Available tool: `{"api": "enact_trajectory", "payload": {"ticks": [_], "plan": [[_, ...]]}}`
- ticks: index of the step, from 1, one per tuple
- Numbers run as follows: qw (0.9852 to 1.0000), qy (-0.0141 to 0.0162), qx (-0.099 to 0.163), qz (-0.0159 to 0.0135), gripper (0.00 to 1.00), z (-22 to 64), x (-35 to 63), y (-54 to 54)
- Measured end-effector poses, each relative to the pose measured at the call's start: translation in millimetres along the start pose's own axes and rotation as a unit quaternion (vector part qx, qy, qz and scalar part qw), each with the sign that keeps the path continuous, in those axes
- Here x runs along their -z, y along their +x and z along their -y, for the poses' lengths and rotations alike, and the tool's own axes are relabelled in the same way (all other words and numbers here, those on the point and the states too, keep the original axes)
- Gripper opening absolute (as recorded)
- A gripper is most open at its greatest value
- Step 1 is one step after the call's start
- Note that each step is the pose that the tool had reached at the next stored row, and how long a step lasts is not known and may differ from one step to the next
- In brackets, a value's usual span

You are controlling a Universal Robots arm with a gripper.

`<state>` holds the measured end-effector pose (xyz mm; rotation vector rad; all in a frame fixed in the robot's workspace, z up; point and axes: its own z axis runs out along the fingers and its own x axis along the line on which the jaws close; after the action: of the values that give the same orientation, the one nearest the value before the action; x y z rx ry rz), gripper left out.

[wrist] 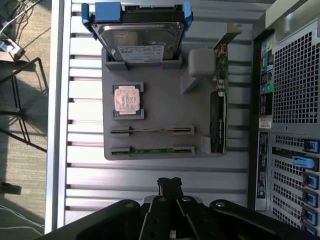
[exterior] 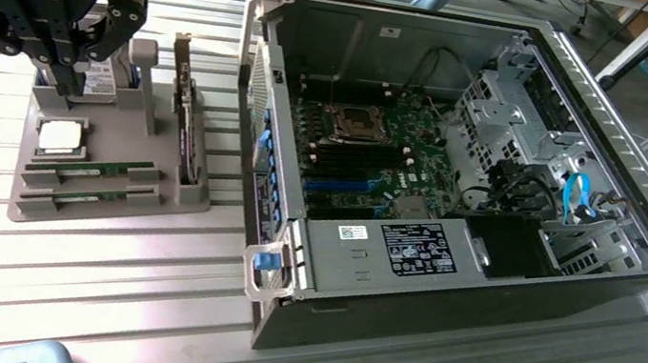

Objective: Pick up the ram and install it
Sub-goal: 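Pick up the ram and move it above insertion slot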

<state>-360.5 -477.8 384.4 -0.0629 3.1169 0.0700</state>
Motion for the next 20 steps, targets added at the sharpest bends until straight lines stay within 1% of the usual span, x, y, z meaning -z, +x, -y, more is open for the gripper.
{"api": "enact_trajectory", "payload": {"ticks": [20], "plan": [[0.9995, -0.0006, 0.031, -0.0014, 0.11, 0.0, 0.0, 0.0]]}}
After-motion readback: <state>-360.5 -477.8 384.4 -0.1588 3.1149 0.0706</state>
